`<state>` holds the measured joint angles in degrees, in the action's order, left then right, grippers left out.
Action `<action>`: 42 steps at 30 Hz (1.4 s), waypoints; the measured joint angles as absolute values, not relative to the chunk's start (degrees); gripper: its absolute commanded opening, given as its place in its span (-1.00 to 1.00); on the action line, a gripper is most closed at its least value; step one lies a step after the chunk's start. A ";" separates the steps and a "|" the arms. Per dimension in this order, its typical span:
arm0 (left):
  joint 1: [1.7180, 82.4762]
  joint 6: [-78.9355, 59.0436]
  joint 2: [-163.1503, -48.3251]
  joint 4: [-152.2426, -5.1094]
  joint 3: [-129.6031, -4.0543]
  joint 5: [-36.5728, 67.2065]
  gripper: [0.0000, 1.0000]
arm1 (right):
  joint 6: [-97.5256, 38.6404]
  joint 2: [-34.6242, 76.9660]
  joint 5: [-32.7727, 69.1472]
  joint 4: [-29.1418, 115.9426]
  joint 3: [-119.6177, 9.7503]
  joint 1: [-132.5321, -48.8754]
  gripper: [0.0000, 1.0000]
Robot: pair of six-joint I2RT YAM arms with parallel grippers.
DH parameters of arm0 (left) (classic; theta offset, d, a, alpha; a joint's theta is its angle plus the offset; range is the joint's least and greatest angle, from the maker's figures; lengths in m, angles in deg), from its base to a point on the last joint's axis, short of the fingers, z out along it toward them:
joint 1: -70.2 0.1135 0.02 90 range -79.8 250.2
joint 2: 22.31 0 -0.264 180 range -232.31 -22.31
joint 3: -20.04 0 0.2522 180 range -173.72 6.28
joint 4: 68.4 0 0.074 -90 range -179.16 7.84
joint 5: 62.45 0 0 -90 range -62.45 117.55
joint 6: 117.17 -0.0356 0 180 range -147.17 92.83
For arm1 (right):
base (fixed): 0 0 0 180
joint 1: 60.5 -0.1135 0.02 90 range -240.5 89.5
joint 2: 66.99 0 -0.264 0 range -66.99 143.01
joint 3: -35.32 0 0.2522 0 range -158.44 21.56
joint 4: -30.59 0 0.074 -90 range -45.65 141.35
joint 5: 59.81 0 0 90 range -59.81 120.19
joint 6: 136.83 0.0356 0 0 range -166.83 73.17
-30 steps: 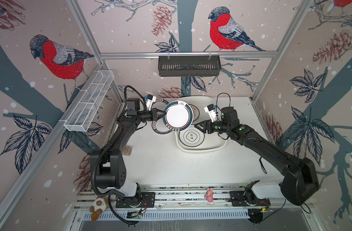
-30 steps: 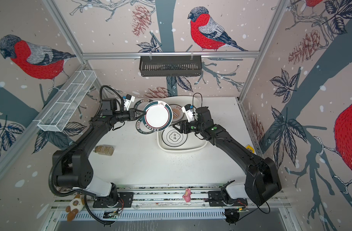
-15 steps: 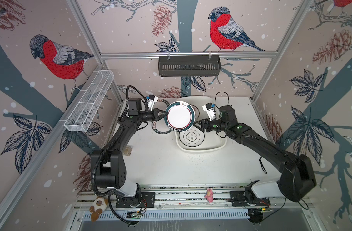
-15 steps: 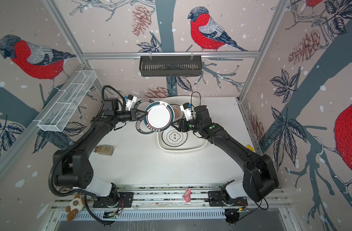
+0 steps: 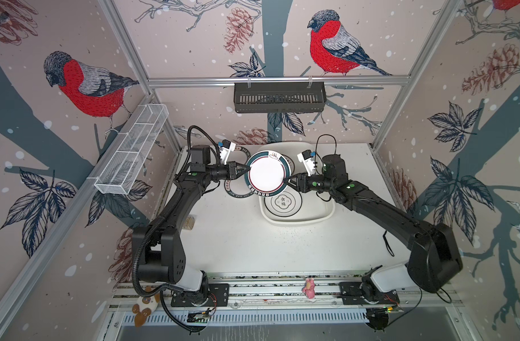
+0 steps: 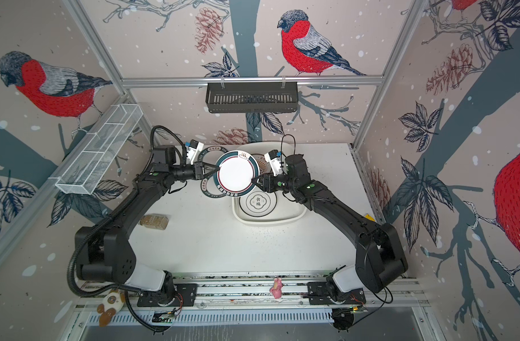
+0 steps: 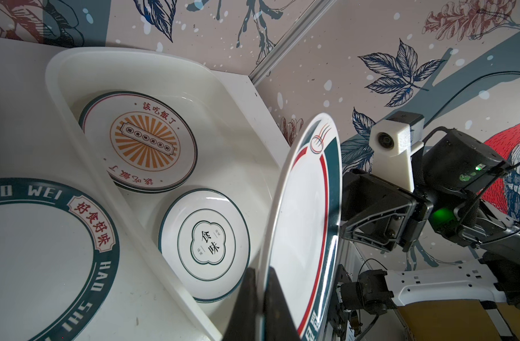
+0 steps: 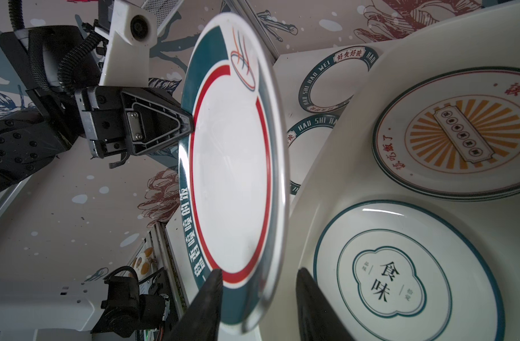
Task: Place the plates into the plastic bin on the countertop
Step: Place the plate in the plastic bin.
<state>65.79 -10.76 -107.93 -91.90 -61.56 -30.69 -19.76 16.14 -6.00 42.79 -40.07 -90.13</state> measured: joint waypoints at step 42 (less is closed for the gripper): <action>64.87 -15.16 -104.09 -92.75 -60.29 -28.66 -1.00 | -13.38 17.04 -11.92 33.76 -36.90 -88.25 -0.77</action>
<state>64.87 -15.16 -104.09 -92.75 -60.29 -28.66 -13.38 17.04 -11.92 33.76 -36.90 -88.25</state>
